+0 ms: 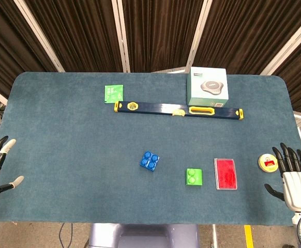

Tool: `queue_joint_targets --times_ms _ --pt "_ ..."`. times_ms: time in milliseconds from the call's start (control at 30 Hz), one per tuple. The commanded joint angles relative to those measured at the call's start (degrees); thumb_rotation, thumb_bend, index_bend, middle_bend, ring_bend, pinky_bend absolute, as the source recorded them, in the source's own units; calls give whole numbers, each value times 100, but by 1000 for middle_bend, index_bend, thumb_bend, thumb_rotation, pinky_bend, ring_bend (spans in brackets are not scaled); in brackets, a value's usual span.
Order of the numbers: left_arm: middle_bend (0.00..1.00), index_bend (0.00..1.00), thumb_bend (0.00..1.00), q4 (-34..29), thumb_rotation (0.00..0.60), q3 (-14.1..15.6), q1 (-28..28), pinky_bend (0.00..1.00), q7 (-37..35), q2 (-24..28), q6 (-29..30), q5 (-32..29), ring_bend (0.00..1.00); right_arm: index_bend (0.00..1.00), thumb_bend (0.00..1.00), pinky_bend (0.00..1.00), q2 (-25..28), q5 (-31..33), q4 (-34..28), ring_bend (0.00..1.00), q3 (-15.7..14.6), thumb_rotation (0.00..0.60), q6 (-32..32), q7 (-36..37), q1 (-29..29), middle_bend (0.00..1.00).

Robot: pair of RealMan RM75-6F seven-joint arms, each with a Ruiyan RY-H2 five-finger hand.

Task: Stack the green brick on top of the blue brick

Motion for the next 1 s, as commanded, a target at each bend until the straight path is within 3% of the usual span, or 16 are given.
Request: queue_joint_targets --times_ms 33,267,400,500,600,767,1000 --pt "0 0 0 -39 600 -9 0 0 10 28 -28 -43 0 0 0 0 -3 -6 6 0 -9 600 -17 -16 6 0" --pt "0 0 0 -50 600 -9 -7 0 60 30 -120 -129 0 0 0 0 -2 23 -151 0 -96 600 -276 -55 70 0" --pt "0 0 0 -70 600 -35 -29 0 158 14 -156 -170 0 0 0 27 11 -98 -343 0 -285 600 -939 19 351 0" --pt "0 0 0 -83 600 -54 -58 0 231 -13 -223 -224 0 0 0 120 -54 -129 -388 0 -348 600 -1562 110 680 1" --pt "0 0 0 -75 600 -81 -100 0 363 -54 -336 -329 0 0 0 208 -153 -44 -493 0 -316 600 -2168 68 1045 43" --pt "0 0 0 -78 600 -158 -170 0 522 -106 -503 -539 0 0 0 261 -424 331 -651 0 -193 600 -2897 -424 1520 84" --pt "0 0 0 -33 600 -184 -194 0 557 -125 -600 -668 0 0 0 295 -739 795 -675 38 -120 600 -3271 -1022 1823 129"
